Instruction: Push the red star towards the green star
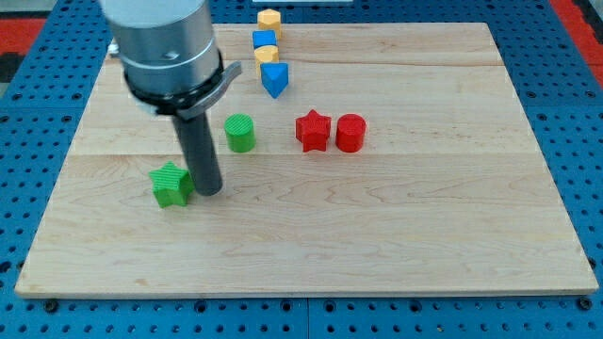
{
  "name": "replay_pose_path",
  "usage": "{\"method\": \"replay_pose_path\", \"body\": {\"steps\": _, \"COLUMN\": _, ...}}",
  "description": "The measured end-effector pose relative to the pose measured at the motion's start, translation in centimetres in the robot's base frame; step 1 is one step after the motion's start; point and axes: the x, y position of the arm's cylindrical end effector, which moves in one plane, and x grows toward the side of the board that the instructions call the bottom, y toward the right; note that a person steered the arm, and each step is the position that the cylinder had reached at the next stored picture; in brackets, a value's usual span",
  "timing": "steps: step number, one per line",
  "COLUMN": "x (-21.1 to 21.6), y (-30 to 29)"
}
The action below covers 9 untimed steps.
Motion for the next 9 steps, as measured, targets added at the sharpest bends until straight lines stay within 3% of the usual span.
{"method": "replay_pose_path", "body": {"steps": 1, "x": 0.1, "y": -5.6}}
{"method": "replay_pose_path", "body": {"steps": 2, "x": -3.3, "y": -3.9}}
{"method": "replay_pose_path", "body": {"steps": 3, "x": -3.7, "y": -7.6}}
{"method": "replay_pose_path", "body": {"steps": 4, "x": -2.4, "y": -6.4}}
{"method": "replay_pose_path", "body": {"steps": 6, "x": -3.1, "y": 19.3}}
{"method": "replay_pose_path", "body": {"steps": 7, "x": -7.6, "y": 23.1}}
{"method": "replay_pose_path", "body": {"steps": 8, "x": -10.3, "y": 16.2}}
{"method": "replay_pose_path", "body": {"steps": 9, "x": -10.5, "y": 8.5}}
